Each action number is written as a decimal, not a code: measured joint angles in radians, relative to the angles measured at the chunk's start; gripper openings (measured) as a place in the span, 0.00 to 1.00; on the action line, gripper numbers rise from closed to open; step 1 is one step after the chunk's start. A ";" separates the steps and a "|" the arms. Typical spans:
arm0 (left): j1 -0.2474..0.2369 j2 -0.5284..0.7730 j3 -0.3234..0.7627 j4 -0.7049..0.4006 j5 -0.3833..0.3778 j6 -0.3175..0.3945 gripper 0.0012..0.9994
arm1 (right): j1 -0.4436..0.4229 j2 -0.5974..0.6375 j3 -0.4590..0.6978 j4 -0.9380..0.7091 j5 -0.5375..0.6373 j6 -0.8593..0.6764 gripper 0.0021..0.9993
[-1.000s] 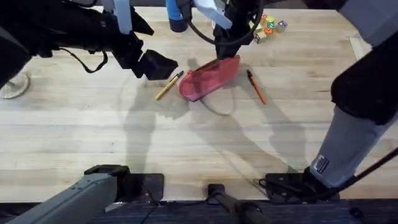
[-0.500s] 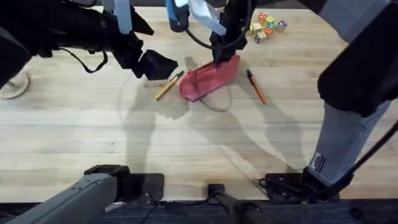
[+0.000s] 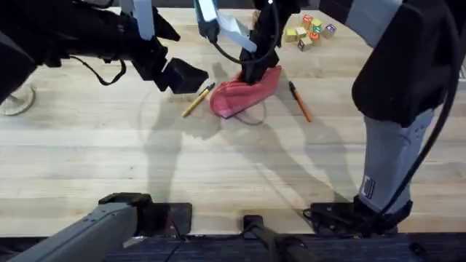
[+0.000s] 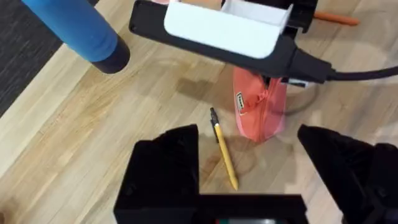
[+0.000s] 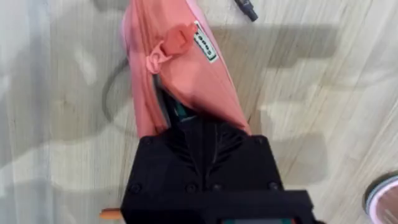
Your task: Unzip the bag, pick up the pens from the table one at a time and place them inside, then zip the bag closed.
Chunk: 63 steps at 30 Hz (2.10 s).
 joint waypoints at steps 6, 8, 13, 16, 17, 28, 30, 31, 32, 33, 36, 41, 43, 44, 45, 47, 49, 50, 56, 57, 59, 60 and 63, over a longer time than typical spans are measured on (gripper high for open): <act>0.000 0.000 0.000 0.000 0.000 0.000 0.99 | 0.000 0.000 0.000 0.000 -0.002 0.000 0.03; 0.000 0.000 0.000 0.000 0.000 0.000 0.99 | 0.000 0.000 0.000 -0.001 -0.004 0.002 0.09; 0.000 0.000 0.000 0.000 0.000 0.000 0.99 | 0.000 0.000 0.000 -0.005 -0.010 -0.001 0.78; 0.000 0.000 0.000 0.000 0.000 0.000 0.99 | 0.000 0.000 -0.003 -0.005 -0.011 -0.007 0.99; 0.000 0.000 0.000 0.000 0.000 0.000 0.99 | -0.001 0.000 -0.003 -0.005 -0.011 -0.007 0.99; 0.000 0.000 0.000 0.000 0.000 0.000 0.99 | -0.008 0.000 -0.003 -0.007 -0.018 -0.007 1.00; 0.000 0.000 0.000 0.000 0.000 0.000 0.99 | -0.009 -0.004 -0.003 -0.016 -0.018 -0.007 1.00; 0.000 0.000 0.000 0.000 0.000 0.000 0.99 | -0.009 -0.011 -0.005 -0.022 -0.017 -0.007 1.00; 0.000 0.000 0.000 0.000 0.000 0.000 0.99 | -0.009 -0.020 -0.008 -0.030 -0.016 -0.007 1.00; 0.000 0.000 0.000 0.000 -0.001 0.000 0.99 | -0.011 -0.036 -0.011 -0.041 -0.016 -0.006 1.00; 0.000 0.000 0.000 0.000 -0.005 0.000 0.99 | -0.018 -0.108 -0.015 -0.066 -0.017 -0.006 1.00; 0.000 0.000 0.000 0.000 -0.008 0.000 0.99 | -0.051 -0.269 -0.015 -0.085 -0.037 0.042 1.00; 0.000 0.000 0.000 0.000 -0.008 0.000 0.99 | -0.073 -0.321 -0.015 -0.086 -0.056 0.082 1.00; 0.000 0.000 0.000 0.000 -0.008 0.000 0.99 | -0.086 -0.344 -0.015 -0.087 -0.066 0.104 1.00; 0.000 0.000 0.000 0.000 -0.008 0.000 0.99 | -0.097 -0.359 -0.015 -0.088 -0.072 0.123 1.00; 0.000 0.000 0.000 0.000 -0.008 0.000 0.99 | -0.123 -0.381 -0.015 -0.089 -0.081 0.167 1.00; 0.000 0.000 0.000 0.000 -0.008 0.000 0.99 | -0.148 -0.390 -0.015 -0.090 -0.086 0.218 1.00; 0.000 0.000 0.000 0.000 -0.008 0.000 0.99 | -0.161 -0.392 -0.015 -0.090 -0.088 0.249 1.00; 0.000 0.000 0.000 0.000 -0.008 0.000 0.99 | -0.230 -0.391 -0.015 -0.090 -0.094 0.407 1.00; 0.000 0.000 0.000 0.000 -0.008 0.000 0.99 | -0.241 -0.391 -0.015 -0.090 -0.096 0.433 1.00; 0.000 0.000 0.000 0.000 -0.008 0.000 0.99 | -0.263 -0.393 -0.019 -0.086 -0.097 0.485 1.00; 0.000 0.000 0.000 0.000 -0.008 0.000 0.99 | -0.274 -0.397 -0.028 -0.081 -0.097 0.508 1.00; 0.000 0.000 0.000 0.000 -0.008 0.000 0.99 | -0.305 -0.430 -0.094 -0.050 -0.097 0.560 1.00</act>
